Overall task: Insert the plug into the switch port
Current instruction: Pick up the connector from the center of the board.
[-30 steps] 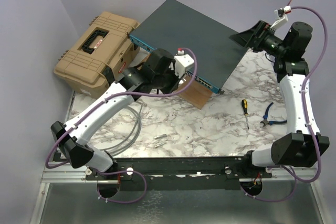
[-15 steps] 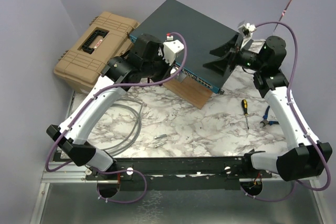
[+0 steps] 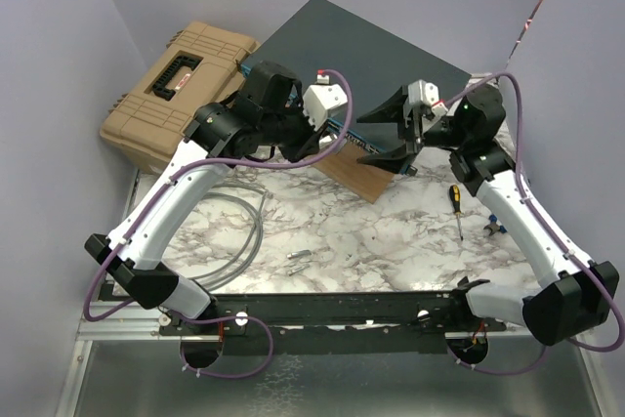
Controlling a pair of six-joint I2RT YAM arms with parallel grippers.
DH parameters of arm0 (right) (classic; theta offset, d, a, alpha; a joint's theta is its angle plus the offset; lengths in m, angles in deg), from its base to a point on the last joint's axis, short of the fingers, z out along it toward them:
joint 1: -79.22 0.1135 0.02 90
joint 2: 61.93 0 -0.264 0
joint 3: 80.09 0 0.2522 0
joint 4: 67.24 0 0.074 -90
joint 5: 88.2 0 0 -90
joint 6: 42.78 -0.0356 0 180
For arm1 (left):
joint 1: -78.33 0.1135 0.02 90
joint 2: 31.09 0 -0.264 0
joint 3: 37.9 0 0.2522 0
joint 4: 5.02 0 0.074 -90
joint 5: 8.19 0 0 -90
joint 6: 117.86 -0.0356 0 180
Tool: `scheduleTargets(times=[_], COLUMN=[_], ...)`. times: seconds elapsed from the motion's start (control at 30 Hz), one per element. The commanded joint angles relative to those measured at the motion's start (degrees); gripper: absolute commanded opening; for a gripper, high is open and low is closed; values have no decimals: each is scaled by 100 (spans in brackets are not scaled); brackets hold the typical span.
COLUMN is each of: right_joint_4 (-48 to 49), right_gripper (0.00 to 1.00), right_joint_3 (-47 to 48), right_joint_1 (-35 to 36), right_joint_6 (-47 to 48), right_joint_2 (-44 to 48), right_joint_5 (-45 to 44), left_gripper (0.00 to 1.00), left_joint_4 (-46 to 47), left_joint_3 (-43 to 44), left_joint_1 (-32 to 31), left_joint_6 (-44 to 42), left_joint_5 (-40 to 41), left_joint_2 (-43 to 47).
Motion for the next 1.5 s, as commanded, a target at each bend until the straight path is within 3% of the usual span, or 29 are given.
scheduleTargets(times=[0.0,0.37,0.83,1.47], right_joint_4=[-207,-658,-644,-609], right_gripper=[82,66,45,39], right_joint_3=[92,346,489,614], right_joint_1=[206,582,629,695], right_joint_6=[803,1109,896,665], right_joint_2=[-244,-673,-854,-948], right_joint_5=[405,367,467,601], left_gripper=[0,0,0,0], left_joint_4=[-210,-202,-200,-122], left_joint_3=[142,120,44,42], left_joint_1=[14,14,7,-12], left_joint_6=[-475,-692,-752,-756], left_joint_5=[-740,-1386,-1446,-1468], left_joint_2=[5,44,-11,-75])
